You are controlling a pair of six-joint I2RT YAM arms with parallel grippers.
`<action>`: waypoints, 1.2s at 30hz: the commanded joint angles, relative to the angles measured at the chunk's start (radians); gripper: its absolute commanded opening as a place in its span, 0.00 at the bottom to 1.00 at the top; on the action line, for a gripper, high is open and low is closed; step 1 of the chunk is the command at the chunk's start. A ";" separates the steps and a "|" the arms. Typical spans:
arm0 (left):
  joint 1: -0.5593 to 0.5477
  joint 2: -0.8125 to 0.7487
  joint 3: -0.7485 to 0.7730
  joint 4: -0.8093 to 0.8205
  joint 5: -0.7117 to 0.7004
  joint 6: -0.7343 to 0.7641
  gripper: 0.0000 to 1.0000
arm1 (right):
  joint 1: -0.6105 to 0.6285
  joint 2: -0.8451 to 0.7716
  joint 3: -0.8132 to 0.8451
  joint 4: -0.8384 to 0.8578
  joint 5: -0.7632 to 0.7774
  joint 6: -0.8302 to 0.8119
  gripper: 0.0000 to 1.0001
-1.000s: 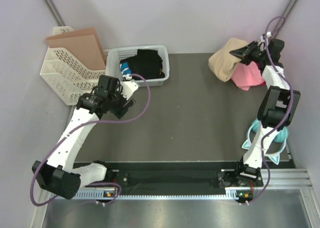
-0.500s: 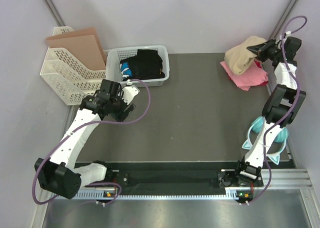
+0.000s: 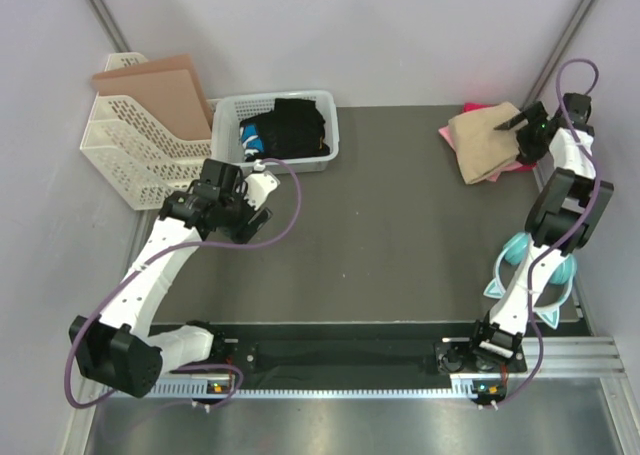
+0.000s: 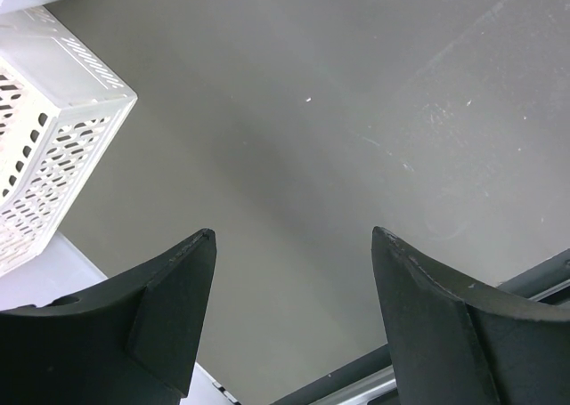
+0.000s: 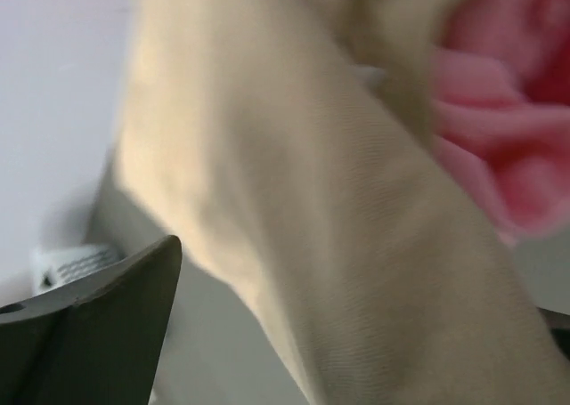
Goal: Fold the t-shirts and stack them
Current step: Put the neatly folded tshirt into the corner of the board with the right arm
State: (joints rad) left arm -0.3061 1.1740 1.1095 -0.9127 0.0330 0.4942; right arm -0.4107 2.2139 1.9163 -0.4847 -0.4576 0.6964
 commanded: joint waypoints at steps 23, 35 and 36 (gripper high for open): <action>0.013 -0.030 -0.005 0.073 -0.002 -0.043 0.99 | 0.170 -0.094 0.225 -0.152 0.091 -0.041 1.00; 0.102 0.108 0.020 0.178 0.085 -0.086 0.99 | 0.162 0.156 0.242 -0.068 0.175 -0.172 1.00; 0.104 0.107 0.015 0.181 0.081 -0.082 0.99 | 0.159 0.168 0.245 -0.057 0.174 -0.179 1.00</action>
State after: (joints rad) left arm -0.2157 1.2835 1.1015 -0.7834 0.0807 0.4198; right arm -0.2287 2.3329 2.1227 -0.6128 -0.2794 0.5758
